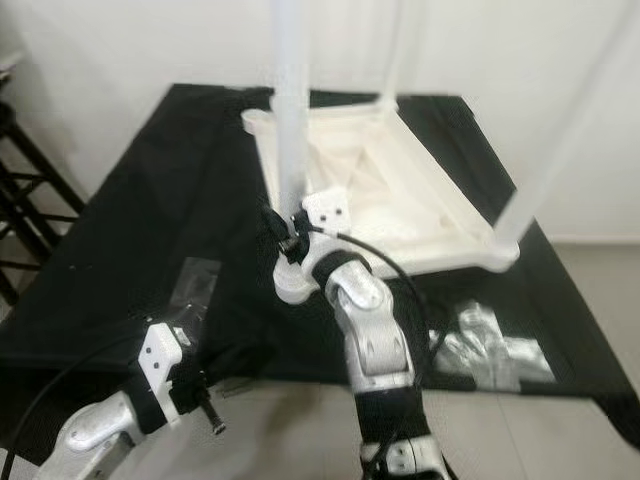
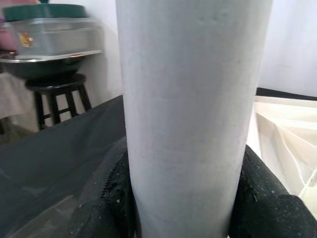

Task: Building children table

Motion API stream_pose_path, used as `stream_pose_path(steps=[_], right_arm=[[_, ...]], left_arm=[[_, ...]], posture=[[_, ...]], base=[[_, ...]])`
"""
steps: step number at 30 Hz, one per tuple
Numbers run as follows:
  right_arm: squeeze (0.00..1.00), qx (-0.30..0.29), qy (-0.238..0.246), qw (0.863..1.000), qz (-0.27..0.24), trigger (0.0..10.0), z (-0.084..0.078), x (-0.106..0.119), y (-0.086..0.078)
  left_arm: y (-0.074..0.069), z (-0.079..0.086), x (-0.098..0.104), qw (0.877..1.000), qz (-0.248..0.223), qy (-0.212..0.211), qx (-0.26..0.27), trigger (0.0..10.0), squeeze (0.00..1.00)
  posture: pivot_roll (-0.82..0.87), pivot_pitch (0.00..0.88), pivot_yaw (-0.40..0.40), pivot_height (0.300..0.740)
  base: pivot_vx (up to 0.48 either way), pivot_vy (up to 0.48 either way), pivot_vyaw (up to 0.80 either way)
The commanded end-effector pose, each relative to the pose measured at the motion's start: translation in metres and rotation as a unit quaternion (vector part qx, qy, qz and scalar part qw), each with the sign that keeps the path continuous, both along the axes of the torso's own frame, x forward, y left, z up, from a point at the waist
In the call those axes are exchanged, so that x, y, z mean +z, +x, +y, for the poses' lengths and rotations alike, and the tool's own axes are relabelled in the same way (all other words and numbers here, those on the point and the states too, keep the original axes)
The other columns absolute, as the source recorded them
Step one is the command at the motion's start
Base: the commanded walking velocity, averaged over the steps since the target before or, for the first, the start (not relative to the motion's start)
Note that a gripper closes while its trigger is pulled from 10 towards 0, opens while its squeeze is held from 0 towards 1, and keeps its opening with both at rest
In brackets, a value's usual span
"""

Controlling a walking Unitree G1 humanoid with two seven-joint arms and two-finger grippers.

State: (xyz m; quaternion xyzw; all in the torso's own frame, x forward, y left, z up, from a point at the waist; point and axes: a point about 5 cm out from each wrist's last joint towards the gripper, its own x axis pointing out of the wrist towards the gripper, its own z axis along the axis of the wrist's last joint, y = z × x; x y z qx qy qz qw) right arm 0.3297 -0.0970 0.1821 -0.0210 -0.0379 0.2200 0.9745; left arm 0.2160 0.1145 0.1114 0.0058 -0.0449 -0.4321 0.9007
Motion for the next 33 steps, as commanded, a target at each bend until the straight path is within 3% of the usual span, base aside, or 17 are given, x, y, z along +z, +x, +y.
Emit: stream_pose_path(steps=[1, 3, 4, 5, 6, 7, 9, 10, 11, 14, 15, 16, 19, 21, 22, 23, 33], right_arm=[[0.0, -0.044, -0.028, 0.994, 0.101, 0.0, -0.015, -0.047, -0.001], [0.0, -0.041, -0.024, 0.994, 0.095, 0.0, -0.014, -0.041, 0.005], [0.0, -0.041, -0.026, 0.995, 0.091, 1.9, -0.013, -0.036, 0.008], [0.0, -0.034, -0.026, 0.995, 0.086, 10.0, -0.014, -0.028, 0.013], [0.0, -0.034, -0.026, 0.995, 0.086, 10.0, -0.014, -0.028, 0.013], [0.09, -0.027, -0.025, 0.996, 0.079, 10.0, -0.015, -0.02, 0.014], [0.09, -0.027, -0.025, 0.996, 0.079, 10.0, -0.015, -0.02, 0.014], [0.77, -0.02, -0.02, 0.997, 0.073, 10.0, -0.016, -0.014, 0.016], [1.0, -0.009, -0.012, 0.998, 0.063, 10.0, -0.018, -0.006, 0.019], [1.0, 0.029, -0.005, 0.999, 0.045, 10.0, -0.018, 0.005, 0.021], [0.28, 0.089, -0.008, 0.996, 0.028, 10.0, -0.018, 0.015, 0.021], [0.0, 0.154, -0.03, 0.988, 0.009, 10.0, -0.017, 0.023, 0.019], [0.0, 0.218, -0.055, 0.974, -0.006, 10.0, -0.018, 0.029, 0.016], [0.0, 0.33, -0.097, 0.939, -0.018, 10.0, -0.023, 0.036, 0.009], [0.0, 0.33, -0.097, 0.939, -0.018, 10.0, -0.023, 0.036, 0.009], [0.0, 0.362, -0.107, 0.926, -0.014, 10.0, -0.025, 0.037, 0.008], [0.0, 0.392, -0.12, 0.912, 0.01, 10.0, -0.039, 0.043, 0.025]], left_arm=[[0.0, 0.002, -0.003, 1.0, 0.003, 0.008, -0.002, 10.0, 0.0], [0.001, 0.002, -0.004, 1.0, 0.004, 0.008, -0.004, 10.0, 0.0], [0.001, 0.002, -0.004, 1.0, 0.004, 0.009, -0.005, 10.0, 0.0], [0.002, 0.002, -0.004, 1.0, 0.004, 0.009, -0.006, 10.0, 0.0], [0.002, 0.002, -0.004, 1.0, 0.004, 0.009, -0.006, 10.0, 0.0], [0.002, 0.002, -0.004, 1.0, 0.004, 0.009, -0.006, 10.0, 0.0], [0.002, 0.002, -0.004, 1.0, 0.004, 0.009, -0.006, 10.0, 0.0], [0.002, 0.001, -0.004, 1.0, 0.003, 0.009, -0.005, 10.0, 0.0], [0.003, 0.001, -0.004, 1.0, 0.002, 0.009, -0.005, 10.0, 0.0], [0.003, 0.001, -0.004, 1.0, 0.002, 0.009, -0.005, 10.0, 0.0], [0.003, 0.0, -0.004, 1.0, 0.001, 0.008, -0.005, 10.0, 0.0], [0.003, 0.0, -0.003, 1.0, 0.001, 0.008, -0.005, 10.0, 0.0], [0.003, -0.001, -0.003, 1.0, 0.0, 0.008, -0.005, 10.0, 0.0], [0.003, -0.001, -0.004, 1.0, 0.0, 0.009, -0.005, 10.0, 0.0], [0.003, -0.001, -0.004, 1.0, 0.0, 0.009, -0.005, 10.0, 0.0], [0.004, -0.001, -0.004, 1.0, -0.001, 0.01, -0.006, 10.0, 0.0], [0.003, 0.0, -0.005, 1.0, -0.001, 0.013, -0.005, 10.0, 0.0]], posture=[[0.06, 0.113, 0.006, 0.74], [0.06, 0.106, 0.004, 0.74], [0.06, 0.102, 0.004, 0.74], [0.06, 0.099, 0.002, 0.74], [0.06, 0.099, 0.002, 0.74], [0.06, 0.099, -0.001, 0.74], [0.06, 0.099, -0.001, 0.74], [0.06, 0.099, -0.002, 0.74], [0.06, 0.099, -0.004, 0.74], [0.06, 0.098, -0.005, 0.74], [0.06, 0.097, -0.008, 0.74], [0.07, 0.097, -0.008, 0.74], [0.07, 0.094, -0.008, 0.74], [0.09, 0.091, -0.008, 0.74], [0.09, 0.091, -0.008, 0.74], [0.09, 0.091, -0.008, 0.74], [0.11, 0.091, -0.008, 0.74]], base=[[0.0, 0.0, 0.0], [0.0, 0.0, 0.0], [0.0, 0.0, 0.0], [0.0, 0.0, 0.0], [0.0, 0.0, 0.0], [0.0, 0.0, 0.0], [0.0, 0.0, 0.0], [0.0, 0.0, 0.0], [0.0, 0.0, 0.0], [0.0, 0.0, 0.0], [0.0, 0.0, 0.0], [0.0, 0.0, 0.0], [0.0, 0.0, 0.0], [0.0, 0.0, 0.0], [0.0, 0.0, 0.0], [0.0, 0.0, 0.0], [0.0, 0.0, 0.0]])
